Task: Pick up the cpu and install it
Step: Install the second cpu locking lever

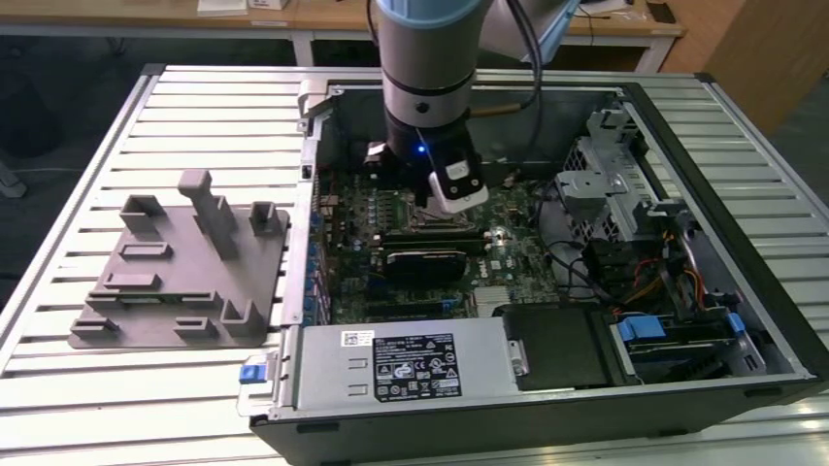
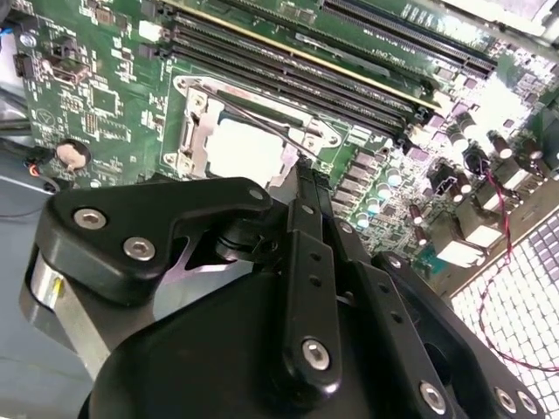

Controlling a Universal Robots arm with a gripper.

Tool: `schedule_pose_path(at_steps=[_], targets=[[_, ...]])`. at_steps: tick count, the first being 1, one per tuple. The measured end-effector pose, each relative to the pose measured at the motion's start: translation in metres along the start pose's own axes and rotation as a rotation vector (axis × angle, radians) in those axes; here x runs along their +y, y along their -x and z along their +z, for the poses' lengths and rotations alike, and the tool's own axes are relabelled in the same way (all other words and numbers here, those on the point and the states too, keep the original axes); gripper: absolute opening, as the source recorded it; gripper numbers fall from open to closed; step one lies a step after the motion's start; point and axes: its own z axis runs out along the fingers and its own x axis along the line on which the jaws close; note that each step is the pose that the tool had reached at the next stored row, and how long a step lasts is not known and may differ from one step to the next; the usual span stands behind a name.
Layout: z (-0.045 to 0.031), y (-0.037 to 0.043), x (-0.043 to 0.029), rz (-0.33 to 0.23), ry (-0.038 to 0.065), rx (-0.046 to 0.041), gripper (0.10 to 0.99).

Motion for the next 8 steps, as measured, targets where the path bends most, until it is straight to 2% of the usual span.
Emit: schedule_pose_path(at_steps=[4,8], targets=[[0.0011,0.0038,0.0003,0.004,-0.009,0.003,0.106],[0.0032,0.0087,0.0007,0.007,-0.017,0.0103,0.106]])
